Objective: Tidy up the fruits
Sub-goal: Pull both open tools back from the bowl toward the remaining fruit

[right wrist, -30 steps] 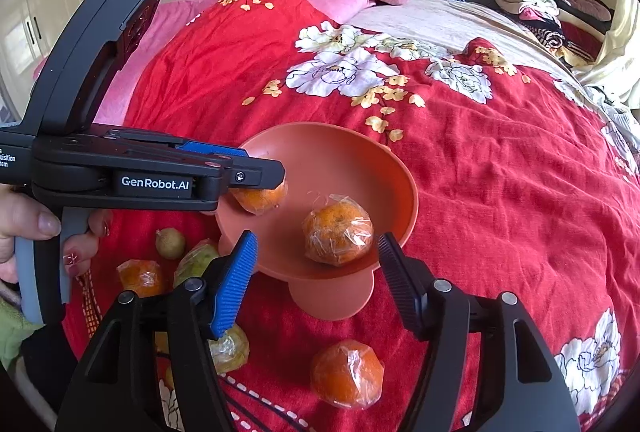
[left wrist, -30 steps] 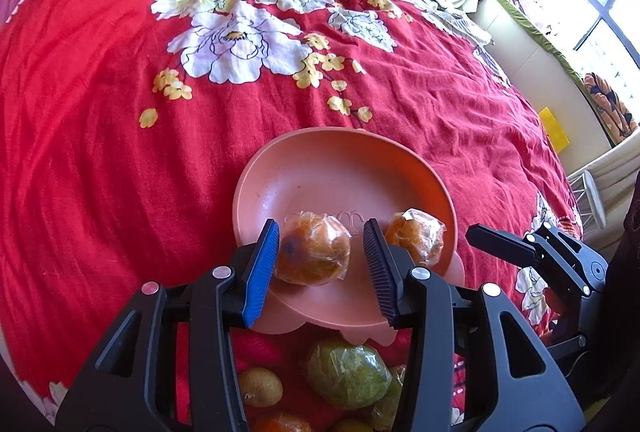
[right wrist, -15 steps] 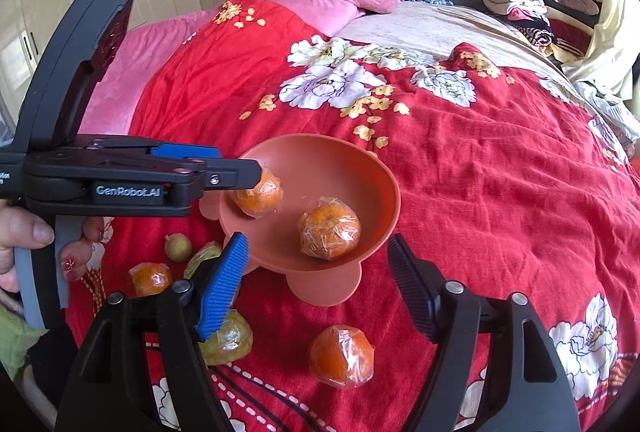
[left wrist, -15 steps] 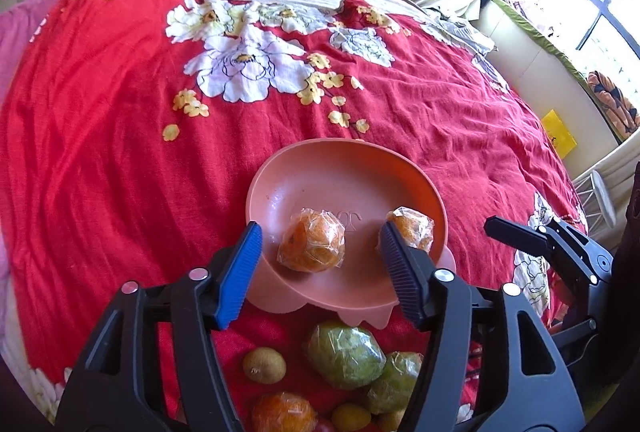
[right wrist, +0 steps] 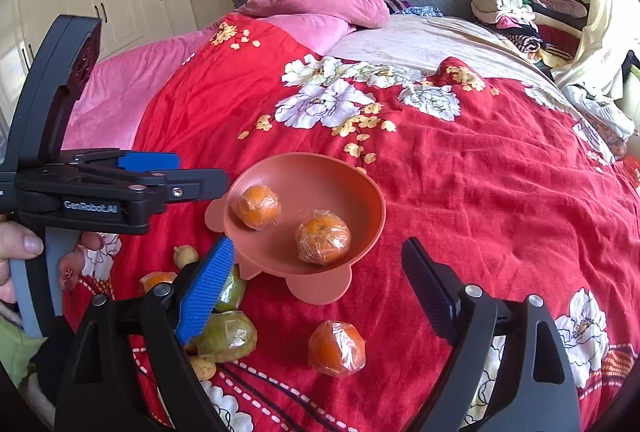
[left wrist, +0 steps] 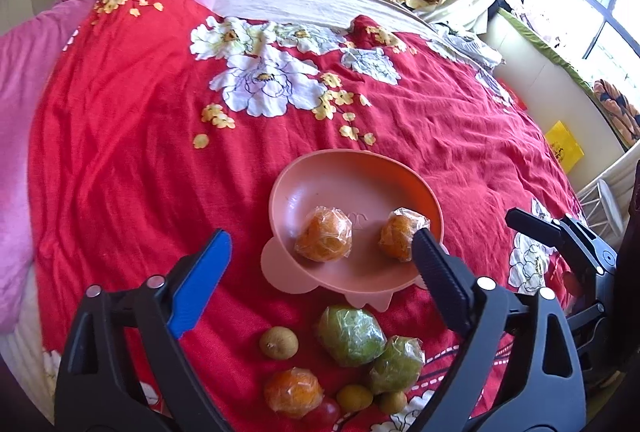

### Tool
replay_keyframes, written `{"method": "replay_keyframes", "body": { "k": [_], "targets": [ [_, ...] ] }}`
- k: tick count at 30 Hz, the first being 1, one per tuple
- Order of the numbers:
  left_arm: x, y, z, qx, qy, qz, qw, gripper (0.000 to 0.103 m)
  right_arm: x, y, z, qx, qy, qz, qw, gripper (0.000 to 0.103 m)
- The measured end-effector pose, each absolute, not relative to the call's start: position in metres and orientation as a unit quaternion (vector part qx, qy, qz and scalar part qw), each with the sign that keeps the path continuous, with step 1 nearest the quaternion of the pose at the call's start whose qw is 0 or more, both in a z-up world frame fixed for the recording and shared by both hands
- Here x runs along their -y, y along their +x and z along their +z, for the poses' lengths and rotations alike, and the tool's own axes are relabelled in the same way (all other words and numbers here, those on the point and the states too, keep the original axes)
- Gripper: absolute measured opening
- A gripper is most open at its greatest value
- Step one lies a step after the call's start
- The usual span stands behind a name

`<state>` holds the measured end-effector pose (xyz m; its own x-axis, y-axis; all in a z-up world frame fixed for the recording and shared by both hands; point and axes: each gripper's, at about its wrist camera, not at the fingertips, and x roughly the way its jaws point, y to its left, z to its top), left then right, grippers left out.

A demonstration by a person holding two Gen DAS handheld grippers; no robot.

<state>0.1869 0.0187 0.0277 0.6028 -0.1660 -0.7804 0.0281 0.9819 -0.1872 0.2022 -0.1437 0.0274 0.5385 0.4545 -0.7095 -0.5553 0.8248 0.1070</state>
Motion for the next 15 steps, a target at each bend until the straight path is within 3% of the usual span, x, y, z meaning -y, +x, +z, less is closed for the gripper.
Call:
{"method": "replay_keyframes", "body": {
  "k": [3, 15],
  "targets": [
    [-0.021, 0.183, 0.031, -0.438, -0.078, -0.049, 0.894, 0.093, 0.146, 0.2, 0.031, -0.38, -0.063, 0.286, 0.877, 0.087],
    [-0.036, 0.163, 0.039, -0.425, -0.081, -0.03, 0.901, 0.093, 0.148, 0.186, 0.043, -0.366, -0.061, 0.296, 0.88, 0.094]
  ]
}}
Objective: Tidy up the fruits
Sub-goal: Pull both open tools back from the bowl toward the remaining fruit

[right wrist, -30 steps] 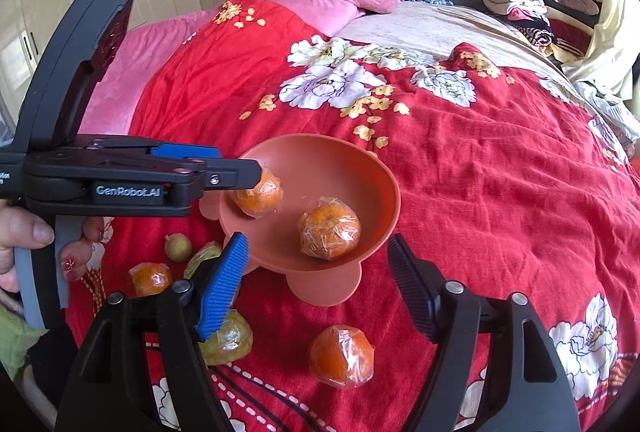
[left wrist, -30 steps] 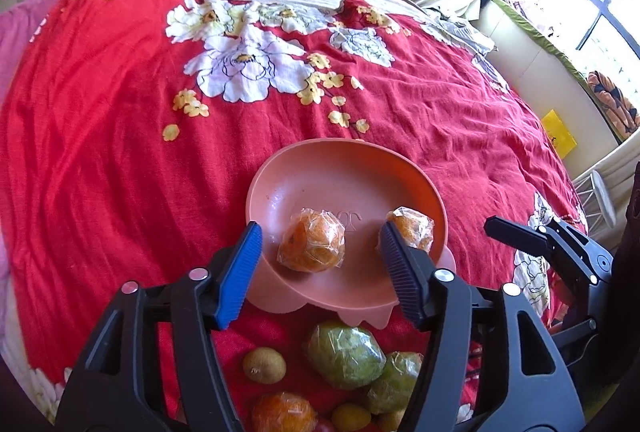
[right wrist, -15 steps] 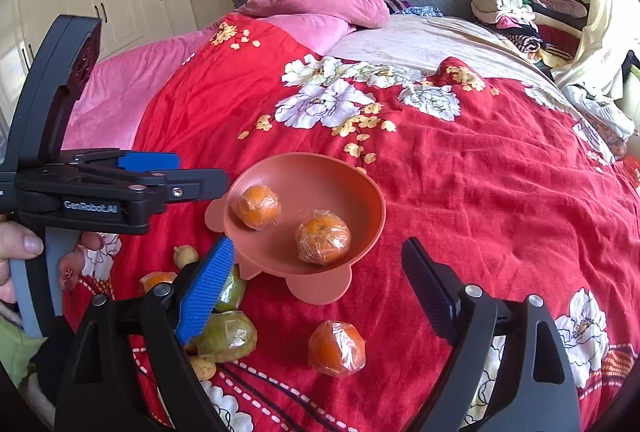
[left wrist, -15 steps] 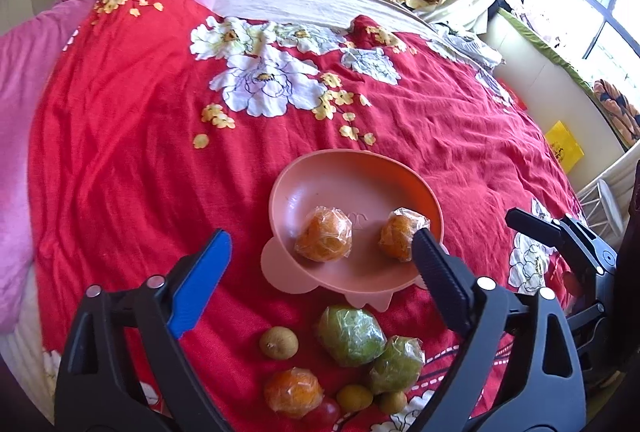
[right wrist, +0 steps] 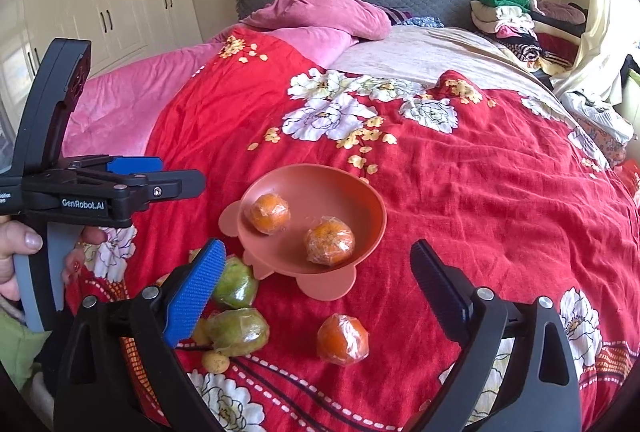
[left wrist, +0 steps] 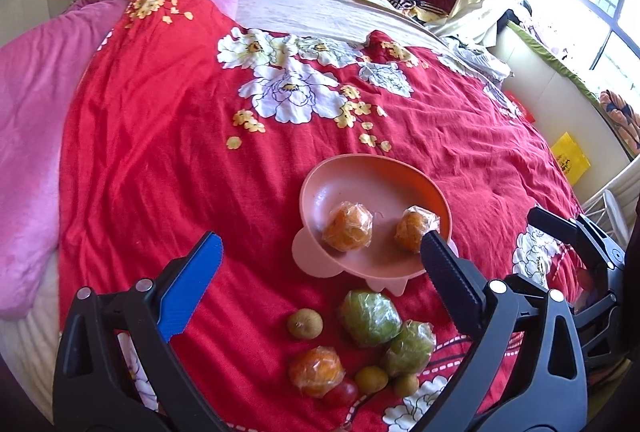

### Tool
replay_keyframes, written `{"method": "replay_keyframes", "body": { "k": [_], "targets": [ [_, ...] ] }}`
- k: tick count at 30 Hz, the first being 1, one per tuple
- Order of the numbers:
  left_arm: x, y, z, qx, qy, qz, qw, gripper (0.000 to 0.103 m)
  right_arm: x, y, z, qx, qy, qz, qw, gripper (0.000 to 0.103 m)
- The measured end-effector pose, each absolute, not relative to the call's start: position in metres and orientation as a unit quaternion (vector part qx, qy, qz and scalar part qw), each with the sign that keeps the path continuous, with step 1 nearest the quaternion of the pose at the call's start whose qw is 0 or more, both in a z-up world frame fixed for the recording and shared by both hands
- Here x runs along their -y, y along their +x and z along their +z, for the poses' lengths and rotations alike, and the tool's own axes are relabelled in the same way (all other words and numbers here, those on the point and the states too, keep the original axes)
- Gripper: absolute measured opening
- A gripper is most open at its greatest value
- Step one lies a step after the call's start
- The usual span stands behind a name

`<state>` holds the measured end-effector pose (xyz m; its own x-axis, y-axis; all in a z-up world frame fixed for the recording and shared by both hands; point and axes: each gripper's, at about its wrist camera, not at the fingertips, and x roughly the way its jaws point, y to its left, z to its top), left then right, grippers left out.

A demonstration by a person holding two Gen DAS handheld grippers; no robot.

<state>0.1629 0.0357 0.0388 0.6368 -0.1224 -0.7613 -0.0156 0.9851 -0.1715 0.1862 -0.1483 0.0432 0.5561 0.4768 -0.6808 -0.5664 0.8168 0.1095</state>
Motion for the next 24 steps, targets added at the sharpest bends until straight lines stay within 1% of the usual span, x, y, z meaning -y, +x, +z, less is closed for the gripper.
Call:
{"method": "replay_keyframes", "body": {
  "k": [15, 24],
  "targets": [
    [-0.049, 0.133, 0.026, -0.439, -0.074, -0.014, 0.895, 0.093, 0.138, 0.157, 0.038, -0.375, -0.084, 0.32, 0.866, 0.096],
    [-0.052, 0.118, 0.008, -0.462, -0.069, -0.02, 0.884, 0.093, 0.133, 0.134, 0.016, -0.402, -0.1, 0.334, 0.847, 0.096]
  ]
}}
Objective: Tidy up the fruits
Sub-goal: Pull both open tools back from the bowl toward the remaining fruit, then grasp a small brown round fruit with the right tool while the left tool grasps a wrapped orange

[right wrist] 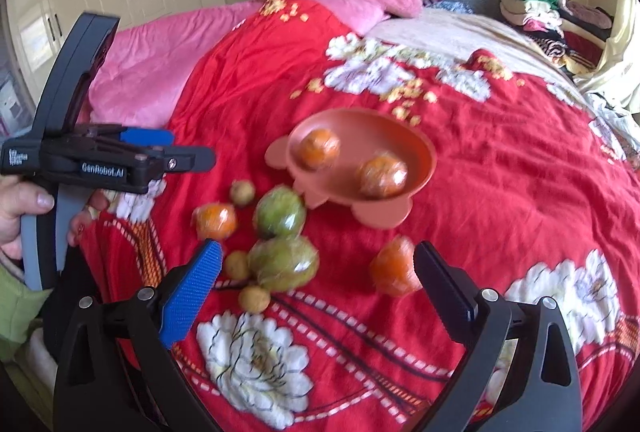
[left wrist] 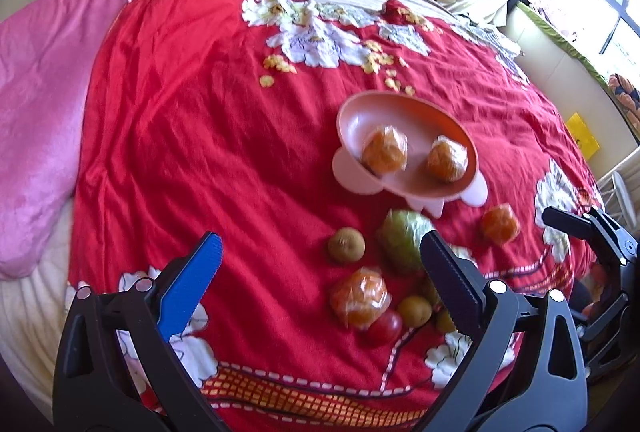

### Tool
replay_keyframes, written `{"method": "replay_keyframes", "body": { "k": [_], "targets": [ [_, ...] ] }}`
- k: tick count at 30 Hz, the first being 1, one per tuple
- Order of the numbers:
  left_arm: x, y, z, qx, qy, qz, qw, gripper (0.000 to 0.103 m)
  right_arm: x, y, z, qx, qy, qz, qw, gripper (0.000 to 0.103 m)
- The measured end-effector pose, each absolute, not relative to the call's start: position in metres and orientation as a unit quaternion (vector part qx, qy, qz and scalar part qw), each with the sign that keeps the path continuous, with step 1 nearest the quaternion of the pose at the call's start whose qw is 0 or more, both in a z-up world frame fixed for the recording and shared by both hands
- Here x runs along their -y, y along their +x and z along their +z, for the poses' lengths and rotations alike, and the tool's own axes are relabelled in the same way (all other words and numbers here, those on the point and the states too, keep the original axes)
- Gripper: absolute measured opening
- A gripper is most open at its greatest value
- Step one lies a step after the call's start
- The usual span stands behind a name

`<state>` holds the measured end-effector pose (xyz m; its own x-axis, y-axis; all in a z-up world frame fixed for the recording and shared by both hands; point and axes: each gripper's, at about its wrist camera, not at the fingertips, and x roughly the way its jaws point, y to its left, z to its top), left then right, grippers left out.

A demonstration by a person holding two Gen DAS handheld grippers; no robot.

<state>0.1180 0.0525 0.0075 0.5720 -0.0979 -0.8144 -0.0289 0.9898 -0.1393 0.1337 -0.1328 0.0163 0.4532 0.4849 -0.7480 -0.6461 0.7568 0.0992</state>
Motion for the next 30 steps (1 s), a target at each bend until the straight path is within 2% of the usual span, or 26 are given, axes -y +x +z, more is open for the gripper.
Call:
{"method": "replay_keyframes", "body": {
  "k": [21, 23, 30],
  "targets": [
    [-0.04, 0.089, -0.02, -0.493, -0.066, -0.045, 0.866, 0.093, 0.125, 0.109, -0.011, -0.431, -0.109, 0.337, 0.83, 0.096],
    [-0.038, 0.089, -0.022, -0.495, -0.067, -0.047, 0.865, 0.088, 0.124, 0.108, -0.013, -0.432, -0.11, 0.338, 0.829, 0.096],
    [-0.035, 0.091, -0.026, -0.497, -0.074, -0.066, 0.862, 0.06, 0.12, 0.105, -0.021, -0.439, -0.11, 0.339, 0.825, 0.094]
  ]
}}
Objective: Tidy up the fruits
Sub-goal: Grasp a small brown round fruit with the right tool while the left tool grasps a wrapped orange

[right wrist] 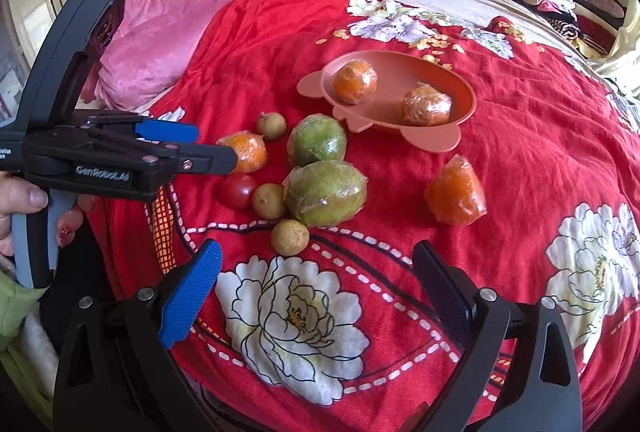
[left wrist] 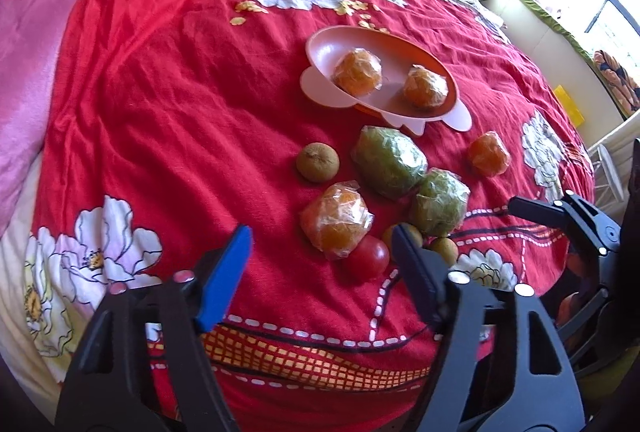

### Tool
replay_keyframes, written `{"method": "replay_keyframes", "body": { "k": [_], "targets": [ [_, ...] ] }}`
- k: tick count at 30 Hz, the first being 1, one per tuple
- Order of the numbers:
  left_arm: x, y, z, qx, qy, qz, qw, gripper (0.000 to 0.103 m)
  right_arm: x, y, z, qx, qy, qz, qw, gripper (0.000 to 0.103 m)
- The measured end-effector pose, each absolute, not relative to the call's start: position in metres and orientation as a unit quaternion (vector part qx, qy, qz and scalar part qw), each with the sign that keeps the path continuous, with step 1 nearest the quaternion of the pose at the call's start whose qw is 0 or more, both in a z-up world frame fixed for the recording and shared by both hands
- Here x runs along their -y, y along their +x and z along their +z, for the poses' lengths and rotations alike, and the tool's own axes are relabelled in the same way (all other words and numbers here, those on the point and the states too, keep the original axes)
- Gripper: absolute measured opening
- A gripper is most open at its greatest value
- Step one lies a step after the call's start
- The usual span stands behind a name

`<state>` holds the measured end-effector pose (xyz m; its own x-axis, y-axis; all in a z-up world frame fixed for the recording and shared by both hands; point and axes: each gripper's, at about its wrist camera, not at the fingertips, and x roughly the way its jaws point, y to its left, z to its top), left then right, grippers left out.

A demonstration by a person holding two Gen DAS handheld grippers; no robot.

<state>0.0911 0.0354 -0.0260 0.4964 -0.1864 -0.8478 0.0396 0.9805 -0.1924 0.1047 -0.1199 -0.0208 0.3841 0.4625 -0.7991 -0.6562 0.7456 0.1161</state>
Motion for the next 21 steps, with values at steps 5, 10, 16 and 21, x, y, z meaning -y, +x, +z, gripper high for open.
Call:
{"method": "replay_keyframes", "body": {
  "k": [5, 10, 16, 21],
  "targets": [
    [-0.033, 0.094, -0.028, -0.5, -0.076, -0.077, 0.859, 0.053, 0.113, 0.104, -0.03, -0.449, -0.112, 0.354, 0.813, 0.062],
    [-0.032, 0.1, -0.032, -0.505, -0.078, -0.085, 0.855, 0.05, 0.103, 0.104, -0.038, -0.458, -0.114, 0.367, 0.801, 0.043],
    [-0.033, 0.106, -0.039, -0.513, -0.081, -0.09, 0.85, 0.049, 0.094, 0.109, -0.046, -0.457, -0.118, 0.368, 0.801, 0.031],
    [-0.035, 0.111, -0.044, -0.519, -0.086, -0.093, 0.845, 0.046, 0.094, 0.114, -0.051, -0.458, -0.114, 0.37, 0.8, 0.023]
  ]
}}
